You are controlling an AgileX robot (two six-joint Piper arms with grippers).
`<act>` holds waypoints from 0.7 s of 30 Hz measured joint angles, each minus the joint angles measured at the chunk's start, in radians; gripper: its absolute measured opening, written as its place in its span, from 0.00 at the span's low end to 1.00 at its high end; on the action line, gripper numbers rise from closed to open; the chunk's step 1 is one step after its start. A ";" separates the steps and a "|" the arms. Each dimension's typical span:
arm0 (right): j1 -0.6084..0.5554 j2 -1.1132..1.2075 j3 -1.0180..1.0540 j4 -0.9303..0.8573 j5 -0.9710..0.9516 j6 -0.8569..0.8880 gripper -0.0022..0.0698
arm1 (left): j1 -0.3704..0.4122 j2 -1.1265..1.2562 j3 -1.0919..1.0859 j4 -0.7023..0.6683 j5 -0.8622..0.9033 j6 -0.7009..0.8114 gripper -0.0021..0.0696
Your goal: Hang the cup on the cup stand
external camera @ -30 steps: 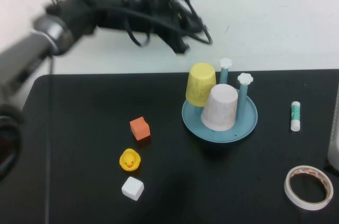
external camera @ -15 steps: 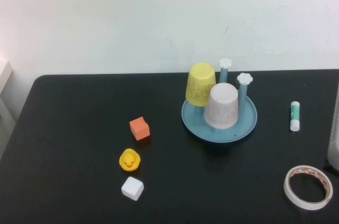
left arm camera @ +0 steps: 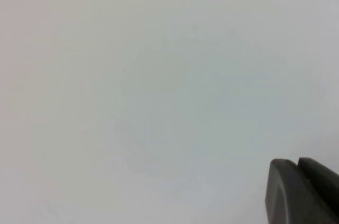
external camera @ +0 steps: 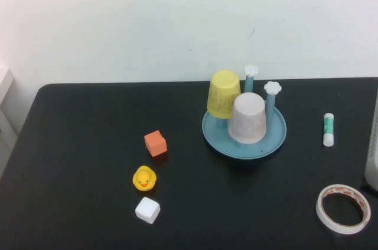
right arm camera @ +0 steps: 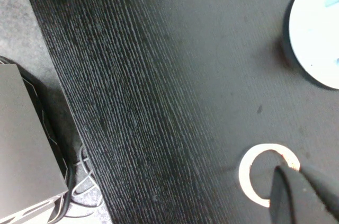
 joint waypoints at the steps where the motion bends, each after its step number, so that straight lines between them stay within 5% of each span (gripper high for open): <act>1: 0.000 0.000 0.000 0.000 0.000 0.000 0.03 | 0.000 -0.063 0.065 -0.003 -0.035 -0.018 0.03; 10: 0.000 0.000 0.000 0.000 0.000 0.000 0.03 | 0.000 -0.495 0.551 -0.092 -0.172 -0.060 0.03; 21: 0.000 0.000 0.000 0.000 0.000 0.000 0.03 | 0.000 -0.607 1.041 -0.150 -0.172 -0.099 0.03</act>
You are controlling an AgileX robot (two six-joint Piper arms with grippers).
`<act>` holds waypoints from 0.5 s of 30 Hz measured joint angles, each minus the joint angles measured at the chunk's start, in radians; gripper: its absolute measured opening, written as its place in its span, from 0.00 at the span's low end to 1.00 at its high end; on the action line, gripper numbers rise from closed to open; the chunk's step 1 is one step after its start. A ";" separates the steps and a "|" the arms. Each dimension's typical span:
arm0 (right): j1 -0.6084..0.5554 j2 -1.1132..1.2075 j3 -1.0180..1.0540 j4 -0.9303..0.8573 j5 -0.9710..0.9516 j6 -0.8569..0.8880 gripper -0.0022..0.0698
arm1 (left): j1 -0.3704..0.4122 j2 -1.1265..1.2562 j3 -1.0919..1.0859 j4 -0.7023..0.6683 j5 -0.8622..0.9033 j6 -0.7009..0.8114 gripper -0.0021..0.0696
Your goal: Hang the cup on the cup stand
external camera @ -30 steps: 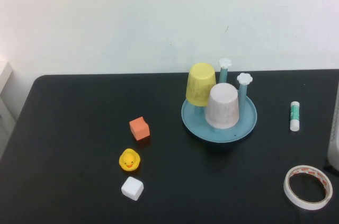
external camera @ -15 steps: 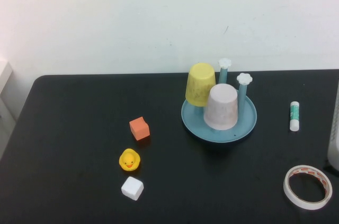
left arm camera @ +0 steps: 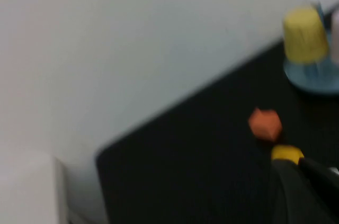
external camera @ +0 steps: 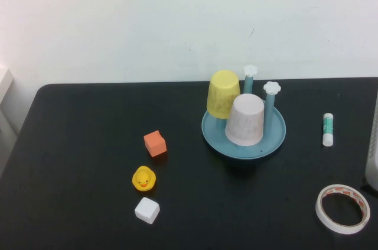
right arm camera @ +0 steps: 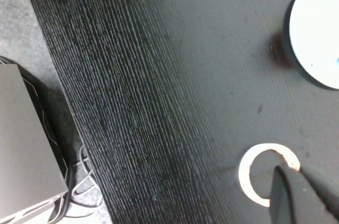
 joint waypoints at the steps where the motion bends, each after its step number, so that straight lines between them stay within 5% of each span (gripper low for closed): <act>1: 0.000 0.000 0.000 0.000 0.000 0.000 0.03 | 0.000 0.000 0.044 -0.005 0.000 0.000 0.03; 6: 0.000 0.000 0.000 0.000 0.000 0.000 0.03 | 0.000 0.000 0.221 -0.003 -0.024 -0.047 0.03; 15: 0.000 0.000 0.000 0.000 0.000 0.000 0.03 | 0.007 -0.020 0.411 0.359 -0.206 -0.584 0.03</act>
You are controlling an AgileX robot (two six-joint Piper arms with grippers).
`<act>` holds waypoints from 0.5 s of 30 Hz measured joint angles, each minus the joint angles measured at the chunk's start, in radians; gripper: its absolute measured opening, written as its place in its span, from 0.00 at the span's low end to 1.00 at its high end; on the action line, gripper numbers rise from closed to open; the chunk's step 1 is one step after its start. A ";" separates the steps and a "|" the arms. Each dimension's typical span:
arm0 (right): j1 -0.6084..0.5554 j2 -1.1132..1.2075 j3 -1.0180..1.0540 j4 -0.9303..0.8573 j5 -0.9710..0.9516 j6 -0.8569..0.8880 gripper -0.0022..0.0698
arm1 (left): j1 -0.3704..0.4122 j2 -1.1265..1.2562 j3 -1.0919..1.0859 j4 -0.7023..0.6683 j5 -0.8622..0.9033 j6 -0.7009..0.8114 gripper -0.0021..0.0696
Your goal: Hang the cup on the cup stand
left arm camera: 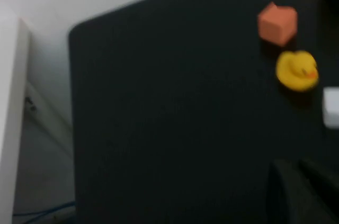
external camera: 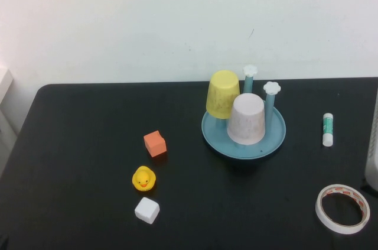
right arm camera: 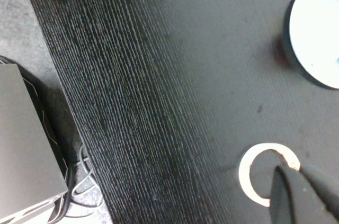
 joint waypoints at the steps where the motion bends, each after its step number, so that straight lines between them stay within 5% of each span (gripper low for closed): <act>1: 0.000 0.000 0.000 0.000 0.000 0.000 0.03 | 0.008 -0.018 0.016 0.041 -0.015 -0.059 0.03; 7: 0.000 0.000 0.000 0.000 0.000 0.000 0.03 | 0.087 -0.165 0.118 0.153 -0.040 -0.269 0.03; 15: 0.000 0.000 0.000 0.000 0.000 0.000 0.03 | 0.172 -0.315 0.190 0.122 -0.003 -0.305 0.03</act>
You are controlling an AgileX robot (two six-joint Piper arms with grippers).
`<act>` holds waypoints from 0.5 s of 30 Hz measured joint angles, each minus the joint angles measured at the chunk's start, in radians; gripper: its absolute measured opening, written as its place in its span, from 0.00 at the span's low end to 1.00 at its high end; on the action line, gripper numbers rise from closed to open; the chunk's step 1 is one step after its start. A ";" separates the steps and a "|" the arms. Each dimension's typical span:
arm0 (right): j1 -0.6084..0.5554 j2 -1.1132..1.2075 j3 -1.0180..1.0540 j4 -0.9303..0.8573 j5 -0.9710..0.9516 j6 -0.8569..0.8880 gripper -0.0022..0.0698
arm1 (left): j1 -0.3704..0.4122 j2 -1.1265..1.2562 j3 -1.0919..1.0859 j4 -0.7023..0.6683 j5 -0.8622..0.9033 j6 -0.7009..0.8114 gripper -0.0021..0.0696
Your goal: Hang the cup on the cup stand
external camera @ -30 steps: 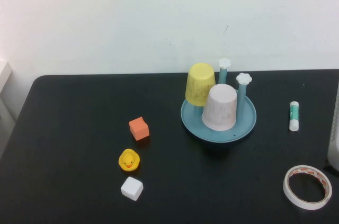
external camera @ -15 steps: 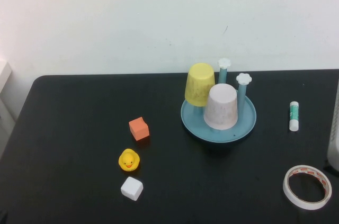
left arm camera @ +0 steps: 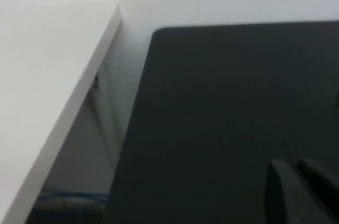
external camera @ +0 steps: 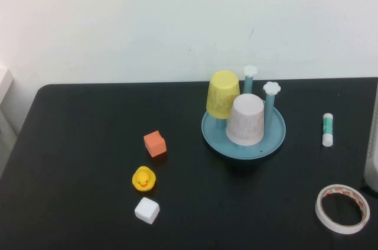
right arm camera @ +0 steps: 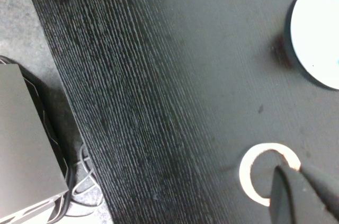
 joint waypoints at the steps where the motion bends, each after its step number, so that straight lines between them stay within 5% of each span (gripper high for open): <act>1: 0.000 0.000 0.000 0.000 0.000 0.000 0.03 | 0.001 -0.001 -0.002 -0.010 0.009 -0.002 0.03; 9: 0.000 0.000 0.000 0.000 0.000 0.000 0.03 | 0.001 -0.004 -0.002 -0.040 0.016 0.047 0.03; 15: 0.000 0.000 0.000 0.000 0.000 0.000 0.03 | 0.001 -0.007 -0.003 -0.307 -0.011 0.457 0.03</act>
